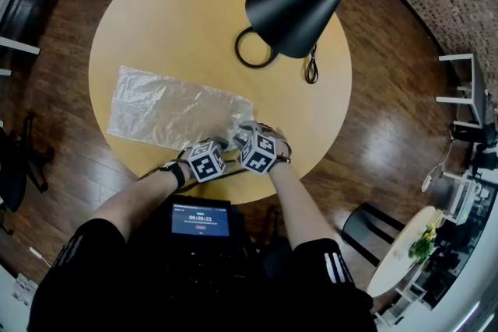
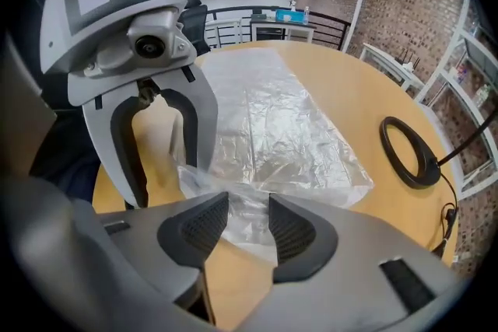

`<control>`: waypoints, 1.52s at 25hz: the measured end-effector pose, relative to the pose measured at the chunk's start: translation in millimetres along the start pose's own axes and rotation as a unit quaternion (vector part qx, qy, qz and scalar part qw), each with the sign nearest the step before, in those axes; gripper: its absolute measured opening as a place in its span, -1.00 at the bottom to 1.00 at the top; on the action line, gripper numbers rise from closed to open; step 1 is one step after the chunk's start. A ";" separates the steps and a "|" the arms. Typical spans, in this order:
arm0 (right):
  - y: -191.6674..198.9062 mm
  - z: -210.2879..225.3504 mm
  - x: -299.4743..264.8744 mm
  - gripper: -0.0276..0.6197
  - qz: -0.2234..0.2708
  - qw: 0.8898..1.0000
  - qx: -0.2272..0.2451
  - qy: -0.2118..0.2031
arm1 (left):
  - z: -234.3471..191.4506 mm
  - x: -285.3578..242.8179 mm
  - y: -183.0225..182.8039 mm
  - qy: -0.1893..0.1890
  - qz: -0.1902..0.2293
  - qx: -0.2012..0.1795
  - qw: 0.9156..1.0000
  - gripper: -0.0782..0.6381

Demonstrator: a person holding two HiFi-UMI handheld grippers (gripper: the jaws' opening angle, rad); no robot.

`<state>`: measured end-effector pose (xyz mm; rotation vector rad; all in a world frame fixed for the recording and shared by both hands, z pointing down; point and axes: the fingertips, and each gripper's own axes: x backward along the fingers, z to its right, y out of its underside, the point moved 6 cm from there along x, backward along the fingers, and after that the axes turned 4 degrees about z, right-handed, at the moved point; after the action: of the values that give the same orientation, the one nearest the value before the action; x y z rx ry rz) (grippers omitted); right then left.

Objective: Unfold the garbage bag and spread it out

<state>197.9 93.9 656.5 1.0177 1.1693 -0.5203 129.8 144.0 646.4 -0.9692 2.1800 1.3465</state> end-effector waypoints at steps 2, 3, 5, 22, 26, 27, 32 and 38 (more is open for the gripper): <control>4.1 -2.5 -0.2 -0.29 0.015 1.000 -0.011 0.001 | 3.3 8.5 0.1 -0.003 0.006 0.005 1.000 -0.18; 5.7 -4.8 -0.4 -0.29 0.024 1.000 -0.019 0.001 | 4.8 15.3 0.8 -0.009 0.012 0.007 1.000 -0.18; 6.3 -8.5 -0.2 -0.29 0.033 0.999 -0.030 0.004 | 8.2 33.0 2.1 -0.024 0.027 0.008 0.999 -0.18; 5.3 -6.9 -5.3 -0.28 -0.023 0.999 -0.037 -0.011 | -14.7 111.0 99.0 -0.098 0.011 0.091 0.991 -0.18; -0.8 -9.3 -0.1 -0.32 -0.040 0.998 -0.058 0.002 | -14.2 114.6 100.0 -0.096 0.011 0.067 0.993 -0.24; -4.8 -9.7 6.2 -0.32 -0.027 0.997 -0.070 0.012 | -14.6 120.9 95.2 -0.099 0.022 0.062 0.993 -0.24; -41.4 -14.6 69.9 -0.30 0.102 0.978 -0.162 0.081 | -14.1 167.0 81.7 -0.134 0.076 0.038 0.987 -0.24; -66.7 -43.7 126.8 -0.31 0.226 0.936 -0.221 0.152 | -9.6 229.3 93.1 -0.185 0.101 0.009 0.977 -0.24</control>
<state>167.3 119.5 512.1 0.9454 1.2000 0.2694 -94.2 83.1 559.8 -0.4505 2.0347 1.4597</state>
